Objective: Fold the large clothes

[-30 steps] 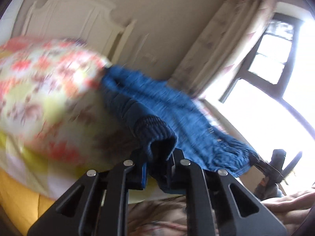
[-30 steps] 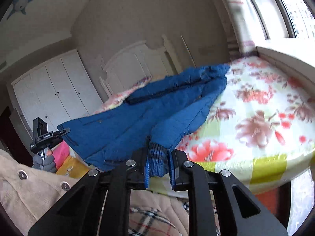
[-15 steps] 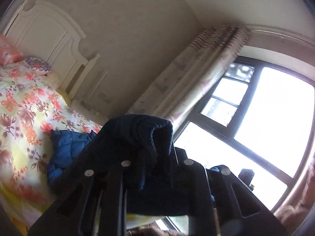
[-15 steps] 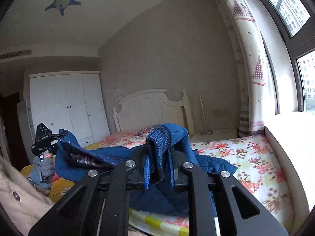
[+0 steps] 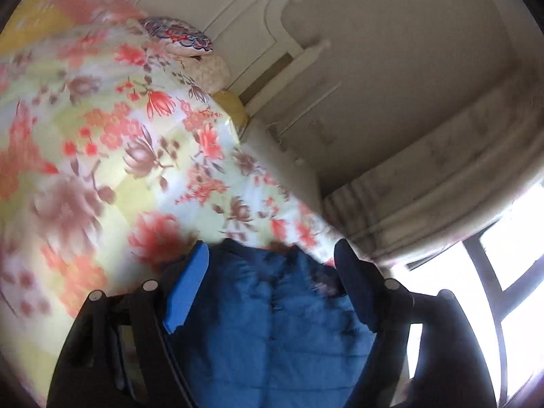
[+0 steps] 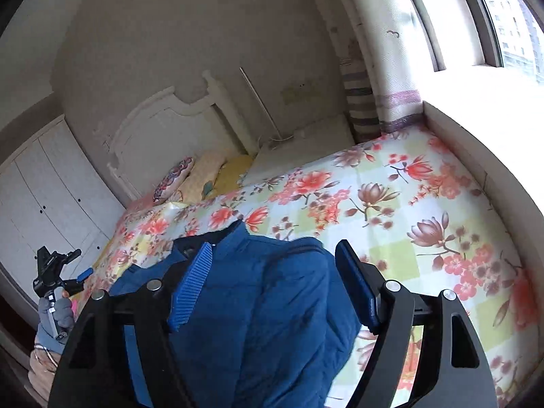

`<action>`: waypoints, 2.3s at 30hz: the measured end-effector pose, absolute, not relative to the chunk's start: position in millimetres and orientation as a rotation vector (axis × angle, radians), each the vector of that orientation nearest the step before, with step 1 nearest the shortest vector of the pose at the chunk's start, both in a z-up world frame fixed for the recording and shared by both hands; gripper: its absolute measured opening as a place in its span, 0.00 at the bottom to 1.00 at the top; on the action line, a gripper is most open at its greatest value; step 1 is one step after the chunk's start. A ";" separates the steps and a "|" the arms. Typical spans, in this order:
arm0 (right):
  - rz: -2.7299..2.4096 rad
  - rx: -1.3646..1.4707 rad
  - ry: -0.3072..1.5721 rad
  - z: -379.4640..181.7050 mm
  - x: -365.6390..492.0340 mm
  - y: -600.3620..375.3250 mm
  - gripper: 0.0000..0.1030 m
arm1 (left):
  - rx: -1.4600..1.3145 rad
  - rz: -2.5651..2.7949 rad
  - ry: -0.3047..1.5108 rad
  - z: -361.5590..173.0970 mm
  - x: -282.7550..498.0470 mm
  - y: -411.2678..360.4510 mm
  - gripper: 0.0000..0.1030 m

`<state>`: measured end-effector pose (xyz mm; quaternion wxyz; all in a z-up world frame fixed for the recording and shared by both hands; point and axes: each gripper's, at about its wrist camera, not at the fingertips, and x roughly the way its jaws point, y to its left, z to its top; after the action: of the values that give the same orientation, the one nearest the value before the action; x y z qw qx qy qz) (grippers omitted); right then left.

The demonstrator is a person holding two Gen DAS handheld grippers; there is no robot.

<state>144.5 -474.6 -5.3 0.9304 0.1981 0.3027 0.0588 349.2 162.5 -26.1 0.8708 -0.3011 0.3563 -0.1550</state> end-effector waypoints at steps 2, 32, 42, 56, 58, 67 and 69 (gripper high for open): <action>0.124 0.367 0.663 -16.6 151.0 -474.7 0.71 | -0.492 -0.331 0.793 -33.5 360.4 152.3 0.77; 0.321 0.308 0.846 -76.9 201.6 -447.8 0.67 | -0.258 -0.501 0.979 -94.3 391.8 95.6 0.71; 0.229 -0.020 0.611 -6.8 143.6 -402.7 0.09 | -0.119 -0.452 0.745 -41.2 337.8 83.9 0.14; 0.037 0.032 0.922 -73.0 263.3 -418.5 0.10 | 0.002 -0.163 0.900 -69.8 442.9 28.9 0.16; 0.046 0.121 0.871 -79.8 258.4 -430.3 0.11 | 0.015 -0.143 0.973 -108.8 448.9 23.4 0.21; 0.016 0.230 0.766 -16.8 228.1 -462.3 0.77 | -0.088 -0.025 0.778 -65.6 426.6 54.2 0.84; -0.010 0.222 0.710 7.4 216.2 -465.1 0.77 | -0.102 -0.019 0.733 -52.9 417.0 58.3 0.87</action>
<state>216.2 -465.1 7.4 0.9315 0.1087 0.3470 -0.0048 417.0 58.3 -52.9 0.9323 -0.0498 0.3580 -0.0091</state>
